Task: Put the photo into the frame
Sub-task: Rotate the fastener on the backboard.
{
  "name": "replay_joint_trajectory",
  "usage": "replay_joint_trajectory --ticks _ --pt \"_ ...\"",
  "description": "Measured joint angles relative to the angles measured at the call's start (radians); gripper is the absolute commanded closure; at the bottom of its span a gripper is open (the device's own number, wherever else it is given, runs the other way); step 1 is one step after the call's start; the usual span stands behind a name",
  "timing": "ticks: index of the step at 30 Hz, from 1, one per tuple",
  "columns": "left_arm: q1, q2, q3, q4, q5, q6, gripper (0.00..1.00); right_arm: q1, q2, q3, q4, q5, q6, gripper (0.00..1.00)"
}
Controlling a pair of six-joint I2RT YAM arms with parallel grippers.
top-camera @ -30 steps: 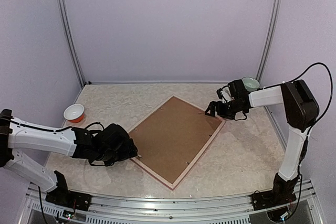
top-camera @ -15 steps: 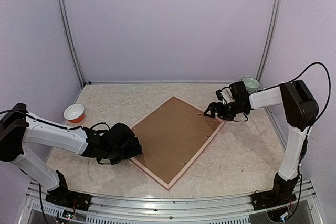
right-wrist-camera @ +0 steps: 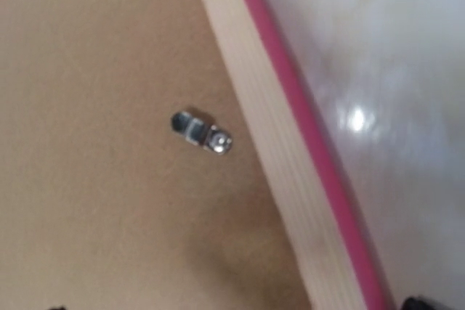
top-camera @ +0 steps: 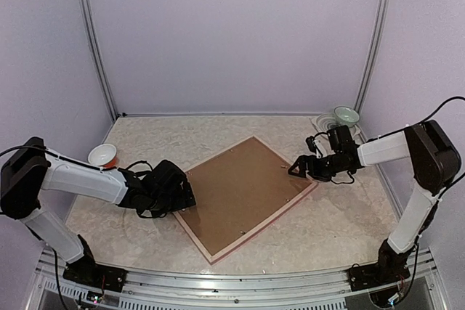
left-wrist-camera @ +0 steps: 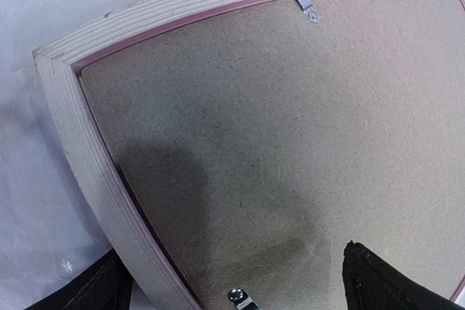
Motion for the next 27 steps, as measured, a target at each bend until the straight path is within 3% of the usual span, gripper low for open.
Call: replay_joint_trajectory --ticks 10,27 --pt "0.063 0.076 0.067 0.017 0.008 0.088 0.01 0.043 -0.175 -0.162 -0.053 0.06 0.004 0.01" --pt "0.197 0.306 0.335 0.016 0.061 0.261 0.02 0.135 -0.356 -0.288 -0.135 0.13 0.056 0.01"
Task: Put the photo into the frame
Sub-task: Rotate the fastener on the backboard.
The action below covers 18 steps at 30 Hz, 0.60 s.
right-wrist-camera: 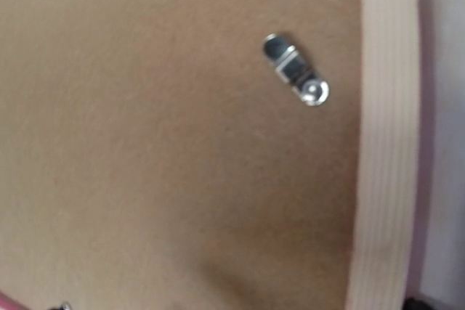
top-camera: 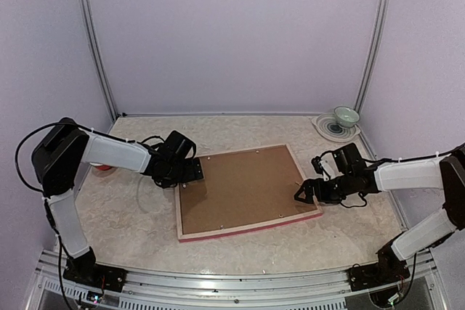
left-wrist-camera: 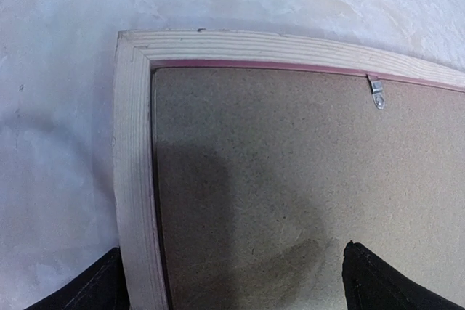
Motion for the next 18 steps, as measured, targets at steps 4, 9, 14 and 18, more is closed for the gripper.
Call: replay_joint_trajectory --ticks 4,9,14,18 --pt "0.014 0.055 0.073 -0.01 0.005 0.038 0.01 0.013 -0.027 -0.019 -0.007 0.014 0.021 0.01" --pt "0.039 0.072 0.101 -0.01 0.033 0.045 0.01 0.024 -0.057 -0.025 -0.014 0.039 0.037 0.01" --pt "0.057 -0.002 0.03 0.005 0.068 0.038 0.02 0.026 -0.082 -0.025 -0.008 0.06 0.05 0.01" --pt "0.059 -0.114 -0.052 0.018 0.095 0.031 0.04 0.008 -0.094 -0.024 0.003 0.065 0.057 0.01"
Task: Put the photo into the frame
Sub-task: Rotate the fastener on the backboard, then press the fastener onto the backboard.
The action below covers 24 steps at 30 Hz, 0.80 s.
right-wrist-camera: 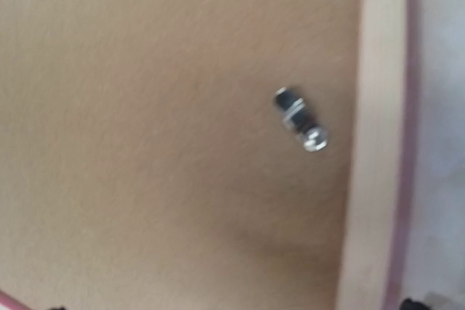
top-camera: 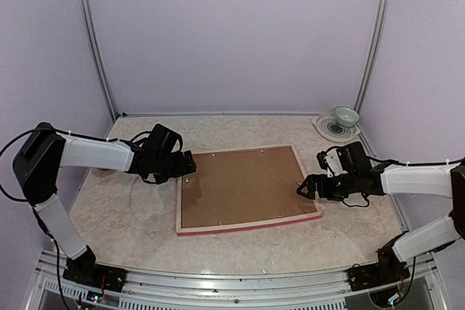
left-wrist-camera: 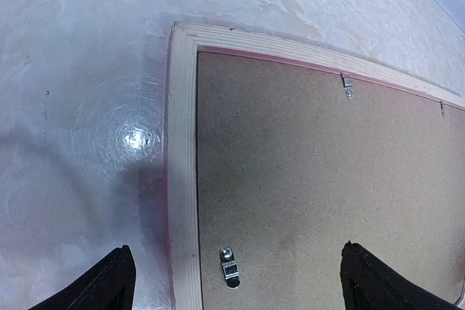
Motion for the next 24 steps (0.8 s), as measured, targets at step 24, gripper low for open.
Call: replay_joint_trajectory --ticks 24 --pt "-0.01 -0.037 -0.085 0.012 -0.007 -0.015 0.41 -0.023 -0.032 -0.017 0.022 0.008 0.011 0.01"
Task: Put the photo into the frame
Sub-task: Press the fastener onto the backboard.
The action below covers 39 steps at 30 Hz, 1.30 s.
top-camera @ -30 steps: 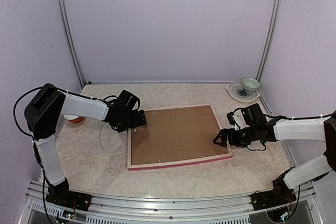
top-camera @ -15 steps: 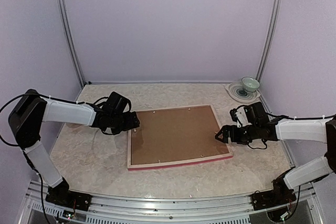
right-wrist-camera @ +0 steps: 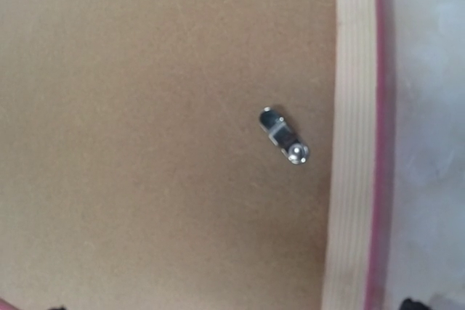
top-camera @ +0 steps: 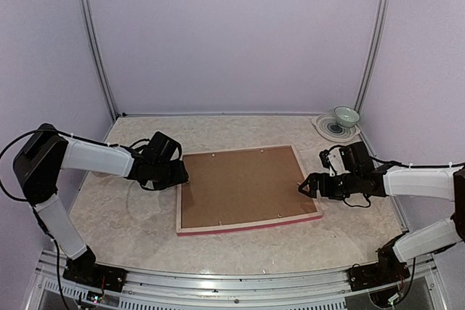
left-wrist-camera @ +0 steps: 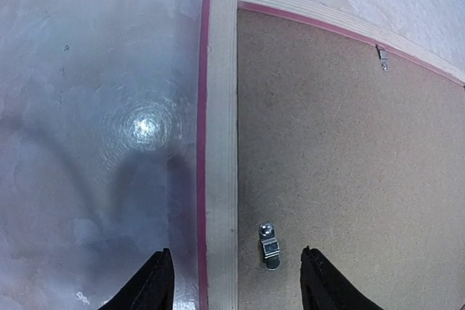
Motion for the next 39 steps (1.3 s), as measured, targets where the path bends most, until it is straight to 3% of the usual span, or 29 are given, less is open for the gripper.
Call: replay_joint_trajectory --ticks 21,39 --pt "0.0 0.058 0.0 0.017 0.0 0.0 0.5 0.0 0.0 -0.012 0.003 0.0 0.003 0.01" --pt "-0.003 0.072 0.012 0.028 0.0 0.003 0.67 -0.004 0.0 -0.012 0.003 0.0 0.003 0.01"
